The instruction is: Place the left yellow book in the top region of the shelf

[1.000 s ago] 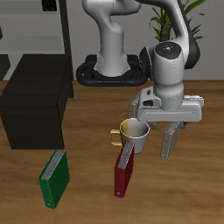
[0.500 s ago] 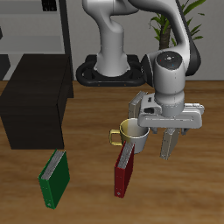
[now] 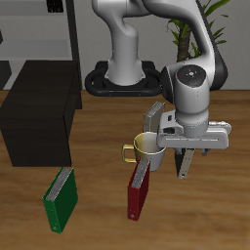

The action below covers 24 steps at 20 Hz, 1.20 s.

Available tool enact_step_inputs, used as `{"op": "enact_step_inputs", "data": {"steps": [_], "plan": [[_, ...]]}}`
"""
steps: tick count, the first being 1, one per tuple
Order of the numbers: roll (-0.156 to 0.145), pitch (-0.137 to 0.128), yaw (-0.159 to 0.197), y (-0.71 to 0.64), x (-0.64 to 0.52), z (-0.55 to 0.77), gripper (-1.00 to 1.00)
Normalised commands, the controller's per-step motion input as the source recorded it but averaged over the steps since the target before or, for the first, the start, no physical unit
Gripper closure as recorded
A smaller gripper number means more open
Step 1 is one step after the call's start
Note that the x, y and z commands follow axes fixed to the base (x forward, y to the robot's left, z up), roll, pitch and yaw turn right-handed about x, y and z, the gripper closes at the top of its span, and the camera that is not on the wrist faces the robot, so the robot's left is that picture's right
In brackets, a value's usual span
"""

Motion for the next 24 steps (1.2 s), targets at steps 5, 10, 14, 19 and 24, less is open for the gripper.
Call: {"op": "enact_step_inputs", "data": {"steps": [5,10,14,19,24], "plan": [[-0.002,-0.001,0.011,-0.04,-0.04,0.09,1.00],[-0.001,-0.037,0.025,-0.09,-0.07,0.31,1.00],[-0.012,-0.069,0.033,-0.08,-0.08,0.46,1.00],[0.010,-0.094,0.035,0.01,-0.27,0.63,1.00],[-0.021,-0.087,0.056,-0.12,-0.36,0.58,1.00]]}}
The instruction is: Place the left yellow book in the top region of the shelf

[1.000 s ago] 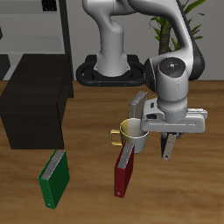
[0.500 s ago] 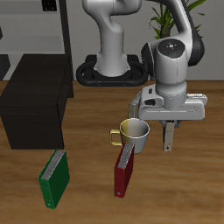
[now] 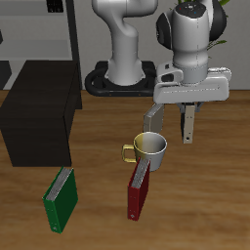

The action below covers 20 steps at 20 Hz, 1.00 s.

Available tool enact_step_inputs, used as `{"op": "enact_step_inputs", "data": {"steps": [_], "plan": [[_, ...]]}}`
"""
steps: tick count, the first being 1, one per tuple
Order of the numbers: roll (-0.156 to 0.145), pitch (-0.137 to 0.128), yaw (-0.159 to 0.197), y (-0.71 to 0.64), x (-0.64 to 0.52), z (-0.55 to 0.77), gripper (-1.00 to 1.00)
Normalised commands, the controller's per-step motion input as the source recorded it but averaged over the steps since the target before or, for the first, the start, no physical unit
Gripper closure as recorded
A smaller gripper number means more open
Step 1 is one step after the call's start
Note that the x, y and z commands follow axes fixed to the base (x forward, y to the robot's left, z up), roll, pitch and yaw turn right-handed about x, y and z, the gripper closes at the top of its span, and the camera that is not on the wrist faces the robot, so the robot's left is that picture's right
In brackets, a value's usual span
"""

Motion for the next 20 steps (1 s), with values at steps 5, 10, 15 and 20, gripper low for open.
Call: {"op": "enact_step_inputs", "data": {"steps": [5,10,15,20], "plan": [[-0.014,-0.044,0.011,-0.13,-0.28,0.30,1.00],[0.007,-0.147,0.039,-0.38,-0.83,0.49,1.00],[-0.012,-0.049,0.012,-0.31,-0.57,0.12,1.00],[-0.002,-0.075,0.029,-0.16,-0.56,0.28,1.00]]}}
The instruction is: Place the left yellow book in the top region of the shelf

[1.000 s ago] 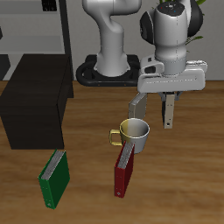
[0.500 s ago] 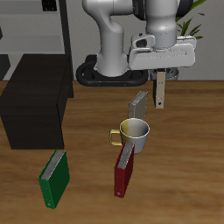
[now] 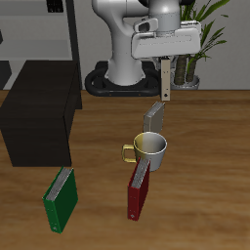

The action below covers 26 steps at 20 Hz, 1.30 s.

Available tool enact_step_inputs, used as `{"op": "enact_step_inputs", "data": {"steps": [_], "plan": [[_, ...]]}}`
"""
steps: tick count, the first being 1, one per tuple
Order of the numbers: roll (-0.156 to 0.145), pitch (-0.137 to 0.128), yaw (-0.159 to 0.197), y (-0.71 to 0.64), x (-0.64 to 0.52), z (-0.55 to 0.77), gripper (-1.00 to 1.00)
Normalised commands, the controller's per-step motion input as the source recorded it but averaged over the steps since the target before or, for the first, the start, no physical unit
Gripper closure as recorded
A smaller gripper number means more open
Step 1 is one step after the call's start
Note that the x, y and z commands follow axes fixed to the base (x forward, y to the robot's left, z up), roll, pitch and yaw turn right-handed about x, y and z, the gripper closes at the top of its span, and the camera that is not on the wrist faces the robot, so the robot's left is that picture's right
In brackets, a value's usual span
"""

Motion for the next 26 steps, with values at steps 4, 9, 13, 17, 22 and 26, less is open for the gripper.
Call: {"op": "enact_step_inputs", "data": {"steps": [4,9,13,17,22,26], "plan": [[-0.025,-0.076,0.022,-0.18,-0.50,0.36,1.00],[-0.019,-0.020,0.000,-0.22,-0.40,0.17,1.00],[-0.032,-0.023,-0.001,-0.23,-0.38,0.08,1.00],[-0.045,-0.056,0.020,-0.20,-0.30,0.13,1.00],[-0.092,0.004,-0.020,-0.37,-0.13,-0.02,1.00],[-0.106,0.012,0.004,-0.50,-0.03,-0.13,1.00]]}}
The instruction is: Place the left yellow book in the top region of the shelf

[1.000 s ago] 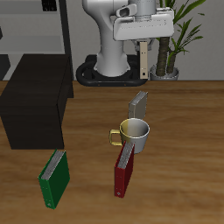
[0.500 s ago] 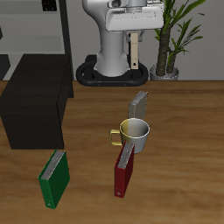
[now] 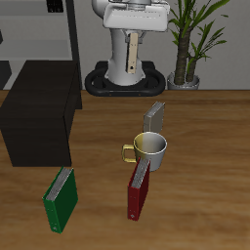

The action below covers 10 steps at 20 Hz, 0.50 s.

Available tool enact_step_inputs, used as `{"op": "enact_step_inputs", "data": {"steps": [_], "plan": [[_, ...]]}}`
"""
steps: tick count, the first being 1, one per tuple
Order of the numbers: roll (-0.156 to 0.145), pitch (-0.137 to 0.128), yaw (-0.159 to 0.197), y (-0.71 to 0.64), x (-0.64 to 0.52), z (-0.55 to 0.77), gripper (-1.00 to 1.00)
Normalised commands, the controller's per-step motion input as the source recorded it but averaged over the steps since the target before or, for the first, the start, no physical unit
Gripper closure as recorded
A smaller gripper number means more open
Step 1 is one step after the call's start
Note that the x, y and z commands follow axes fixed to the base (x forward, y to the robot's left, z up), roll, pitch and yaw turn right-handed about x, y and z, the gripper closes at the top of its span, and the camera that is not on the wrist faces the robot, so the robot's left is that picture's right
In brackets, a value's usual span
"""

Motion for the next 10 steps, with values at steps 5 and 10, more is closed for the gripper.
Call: {"op": "enact_step_inputs", "data": {"steps": [5,10], "plan": [[-0.153,-0.013,0.041,-0.43,0.05,-0.20,1.00],[-0.106,-0.012,0.041,-0.27,0.08,-0.21,1.00]]}}
